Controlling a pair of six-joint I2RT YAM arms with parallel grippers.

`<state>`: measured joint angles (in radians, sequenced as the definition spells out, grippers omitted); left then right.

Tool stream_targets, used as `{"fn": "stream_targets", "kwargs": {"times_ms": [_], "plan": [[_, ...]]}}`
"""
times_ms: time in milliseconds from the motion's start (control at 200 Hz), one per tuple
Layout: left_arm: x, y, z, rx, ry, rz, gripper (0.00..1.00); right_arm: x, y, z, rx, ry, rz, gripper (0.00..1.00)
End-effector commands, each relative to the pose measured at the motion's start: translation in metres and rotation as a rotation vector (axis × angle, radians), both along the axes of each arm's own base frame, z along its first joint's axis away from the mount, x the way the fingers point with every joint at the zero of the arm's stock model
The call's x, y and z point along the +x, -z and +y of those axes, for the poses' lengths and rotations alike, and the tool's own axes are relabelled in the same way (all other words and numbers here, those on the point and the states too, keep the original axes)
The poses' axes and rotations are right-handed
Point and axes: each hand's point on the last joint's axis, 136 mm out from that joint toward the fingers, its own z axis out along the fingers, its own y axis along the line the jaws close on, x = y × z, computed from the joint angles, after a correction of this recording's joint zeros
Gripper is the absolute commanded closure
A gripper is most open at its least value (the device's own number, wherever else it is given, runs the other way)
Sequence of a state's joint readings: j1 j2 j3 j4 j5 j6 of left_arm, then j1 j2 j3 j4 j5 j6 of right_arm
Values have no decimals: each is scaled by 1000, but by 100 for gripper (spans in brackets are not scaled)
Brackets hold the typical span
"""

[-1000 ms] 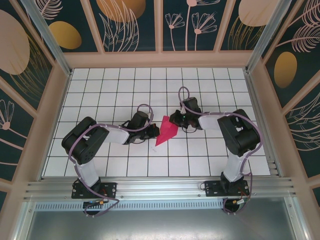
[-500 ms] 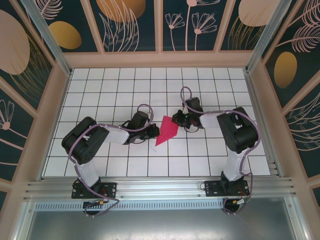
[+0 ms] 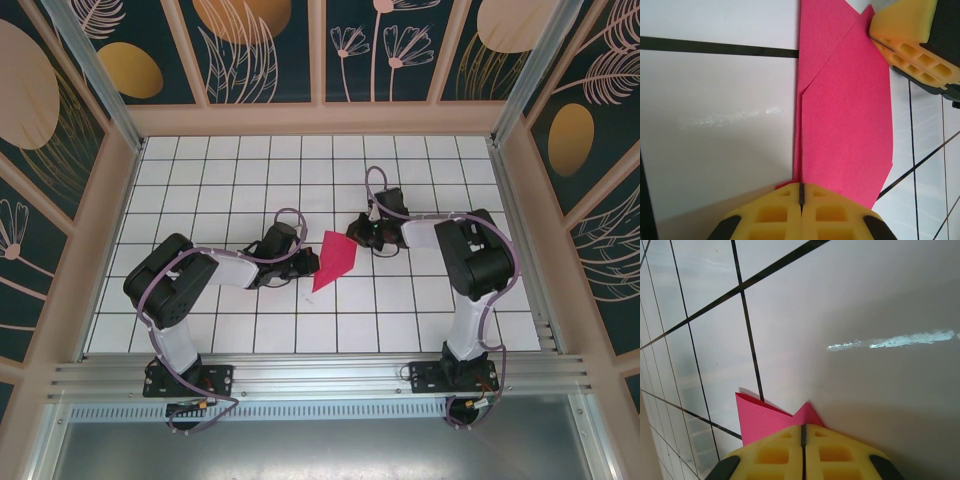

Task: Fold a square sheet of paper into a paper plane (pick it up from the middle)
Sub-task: Fourth fold the wing at the center of the table, then turn over the paper at the center of the table.

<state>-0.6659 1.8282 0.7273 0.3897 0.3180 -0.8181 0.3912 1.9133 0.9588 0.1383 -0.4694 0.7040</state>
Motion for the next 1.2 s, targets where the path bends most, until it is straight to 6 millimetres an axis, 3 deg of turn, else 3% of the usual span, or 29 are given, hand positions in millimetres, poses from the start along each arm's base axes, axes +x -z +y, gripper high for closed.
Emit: {"fn": "stream_targets", "kwargs": {"times_ms": [0,400,490,661,806,951,1196], "plan": [[-39,88,58,303,-42,174,100,12,14,-24,-67,65,20,92],[-39,88,58,298,-49,176,100,36,12,-32,-58,87,30,91],[-38,87,58,296,-52,174,100,43,2,-34,-45,90,9,90],[-34,80,53,277,-54,164,100,49,-36,-31,-43,36,-82,87],[-27,68,44,240,-56,148,100,29,-57,-32,-35,18,-110,82],[-19,54,35,207,-48,128,100,-8,-49,-35,6,33,-75,65],[-23,44,27,143,-40,145,100,-62,-32,-18,23,5,2,58]]}}
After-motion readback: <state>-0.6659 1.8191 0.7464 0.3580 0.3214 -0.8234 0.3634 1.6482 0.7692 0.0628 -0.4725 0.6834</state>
